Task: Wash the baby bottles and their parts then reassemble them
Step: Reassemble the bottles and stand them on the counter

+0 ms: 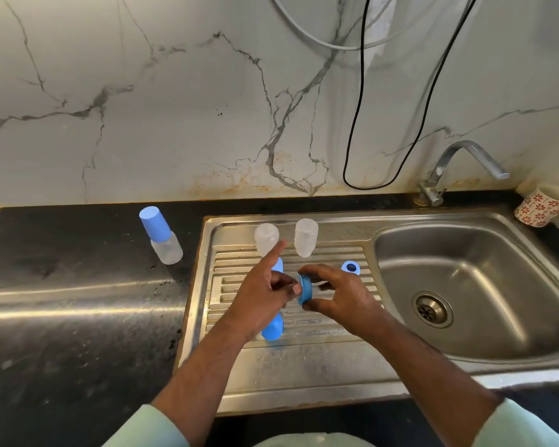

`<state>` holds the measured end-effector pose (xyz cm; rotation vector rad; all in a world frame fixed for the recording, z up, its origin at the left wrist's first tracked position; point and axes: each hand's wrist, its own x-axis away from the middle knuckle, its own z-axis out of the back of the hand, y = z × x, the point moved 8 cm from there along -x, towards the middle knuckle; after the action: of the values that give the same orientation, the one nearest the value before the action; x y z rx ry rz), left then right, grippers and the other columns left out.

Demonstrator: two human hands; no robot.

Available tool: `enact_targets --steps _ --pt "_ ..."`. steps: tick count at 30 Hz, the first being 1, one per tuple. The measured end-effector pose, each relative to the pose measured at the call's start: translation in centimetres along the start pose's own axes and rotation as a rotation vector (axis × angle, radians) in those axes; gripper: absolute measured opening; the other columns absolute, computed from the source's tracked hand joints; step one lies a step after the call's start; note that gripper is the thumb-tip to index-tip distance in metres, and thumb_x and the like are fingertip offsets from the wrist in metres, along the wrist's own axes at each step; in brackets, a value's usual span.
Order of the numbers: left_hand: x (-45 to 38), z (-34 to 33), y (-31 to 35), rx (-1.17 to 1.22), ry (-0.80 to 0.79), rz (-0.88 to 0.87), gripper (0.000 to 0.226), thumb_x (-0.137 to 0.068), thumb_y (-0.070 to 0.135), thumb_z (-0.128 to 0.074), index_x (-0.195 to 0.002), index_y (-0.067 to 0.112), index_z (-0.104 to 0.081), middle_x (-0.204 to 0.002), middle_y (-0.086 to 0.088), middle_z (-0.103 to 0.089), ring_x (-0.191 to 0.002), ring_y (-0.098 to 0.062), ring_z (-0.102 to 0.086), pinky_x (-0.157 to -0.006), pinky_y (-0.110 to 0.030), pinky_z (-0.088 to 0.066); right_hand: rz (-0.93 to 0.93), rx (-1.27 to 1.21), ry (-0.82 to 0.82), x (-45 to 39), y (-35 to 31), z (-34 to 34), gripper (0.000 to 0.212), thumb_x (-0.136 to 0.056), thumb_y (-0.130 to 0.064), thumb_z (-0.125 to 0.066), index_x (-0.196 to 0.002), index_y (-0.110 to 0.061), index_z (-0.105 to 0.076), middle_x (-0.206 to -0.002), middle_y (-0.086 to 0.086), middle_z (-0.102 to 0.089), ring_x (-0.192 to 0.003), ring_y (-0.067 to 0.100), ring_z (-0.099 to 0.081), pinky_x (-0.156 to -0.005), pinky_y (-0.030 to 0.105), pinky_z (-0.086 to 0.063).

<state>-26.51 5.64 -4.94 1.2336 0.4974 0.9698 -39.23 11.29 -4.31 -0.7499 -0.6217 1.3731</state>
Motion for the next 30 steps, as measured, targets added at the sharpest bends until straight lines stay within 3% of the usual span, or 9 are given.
enact_targets --steps 3,6,9,12,17,21,26,28,30 --pt "0.0 0.0 0.5 -0.079 -0.026 -0.033 0.085 -0.093 0.013 -0.067 -0.15 0.049 -0.015 -0.079 0.016 -0.069 -0.077 -0.001 -0.068 -0.083 -0.018 -0.054 -0.01 -0.036 0.007 0.0 -0.1 -0.2 0.059 -0.076 -0.009 -0.08 -0.13 -0.023 -0.059 -0.113 -0.021 -0.056 -0.102 0.0 -0.058 -0.089 0.006 -0.046" --pt "0.2 0.9 1.5 -0.151 0.093 -0.181 0.074 -0.091 0.01 -0.069 -0.139 0.05 -0.029 -0.076 0.024 -0.067 -0.082 0.013 -0.063 -0.078 -0.001 -0.046 -0.058 -0.289 0.063 0.2 0.2 0.0 0.058 -0.072 -0.002 -0.082 -0.115 -0.035 -0.062 -0.113 -0.017 -0.066 -0.108 0.004 -0.063 -0.096 0.019 -0.049" --pt "1.1 2.1 1.9 -0.008 0.304 -0.281 0.055 -0.087 0.015 -0.074 -0.133 0.037 -0.054 -0.088 0.02 -0.071 -0.09 0.006 -0.065 -0.079 -0.005 -0.049 -0.076 -0.374 0.129 0.2 0.0 0.5 0.059 -0.071 -0.006 -0.083 -0.112 -0.042 -0.062 -0.112 -0.022 -0.068 -0.108 -0.003 -0.06 -0.093 0.024 -0.048" --pt "1.5 2.9 0.4 0.22 0.397 -0.166 0.055 -0.078 0.021 -0.083 -0.127 0.033 -0.061 -0.099 0.006 -0.068 -0.088 -0.008 -0.066 -0.073 -0.019 -0.056 -0.065 -0.438 0.152 0.1 -0.5 0.6 0.056 -0.072 -0.004 -0.083 -0.112 -0.038 -0.063 -0.11 -0.017 -0.07 -0.099 0.004 -0.063 -0.076 0.026 -0.048" --pt "1.3 1.1 -2.7 0.482 0.203 0.201 0.057 -0.07 0.027 -0.085 -0.122 0.033 -0.063 -0.115 -0.008 -0.068 -0.096 -0.024 -0.067 -0.066 -0.031 -0.051 -0.02 -0.434 0.095 0.2 -1.5 -0.4 0.051 -0.075 0.0 -0.079 -0.114 -0.029 -0.061 -0.109 -0.006 -0.071 -0.099 0.013 -0.066 -0.084 0.034 -0.056" --pt "1.9 -0.9 -3.3 0.734 -0.047 0.39 0.058 -0.073 0.033 -0.077 -0.125 0.013 -0.064 -0.104 -0.014 -0.073 -0.082 -0.026 -0.066 -0.065 -0.034 -0.05 -0.014 -0.407 0.094 0.4 -1.7 -0.7 0.051 -0.074 -0.005 -0.081 -0.111 -0.032 -0.06 -0.107 -0.009 -0.07 -0.094 0.01 -0.065 -0.076 0.023 -0.052" --pt "2.4 -2.0 -4.1 0.762 -0.167 0.48 0.061 -0.09 0.06 -0.051 -0.119 0.008 -0.065 -0.1 -0.016 -0.071 -0.079 -0.026 -0.068 -0.071 -0.038 -0.052 -0.051 -0.511 0.091 0.6 -1.1 -0.8 0.052 -0.074 -0.011 -0.083 -0.116 -0.026 -0.057 -0.113 -0.007 -0.071 -0.102 0.037 -0.062 -0.091 0.058 -0.049" --pt "2.4 -2.4 -4.2 0.842 -0.166 0.512 0.053 -0.094 0.053 -0.051 -0.115 0.007 -0.066 -0.092 -0.01 -0.07 -0.074 -0.024 -0.066 -0.066 -0.035 -0.049 -0.053 -0.51 0.102 0.4 -1.3 -0.5 0.052 -0.075 -0.012 -0.082 -0.117 -0.024 -0.055 -0.112 -0.009 -0.071 -0.102 0.033 -0.062 -0.089 0.05 -0.05" --pt "2.5 -3.2 -4.0 0.9 -0.174 0.524 0.034 -0.092 0.038 -0.059 -0.107 0.009 -0.067 -0.083 -0.005 -0.067 -0.068 -0.02 -0.063 -0.061 -0.031 -0.046 -0.049 -0.488 0.112 0.3 -1.5 -0.3 0.051 -0.074 -0.01 -0.083 -0.115 -0.024 -0.055 -0.112 -0.011 -0.071 -0.097 0.01 -0.064 -0.079 0.029 -0.047"
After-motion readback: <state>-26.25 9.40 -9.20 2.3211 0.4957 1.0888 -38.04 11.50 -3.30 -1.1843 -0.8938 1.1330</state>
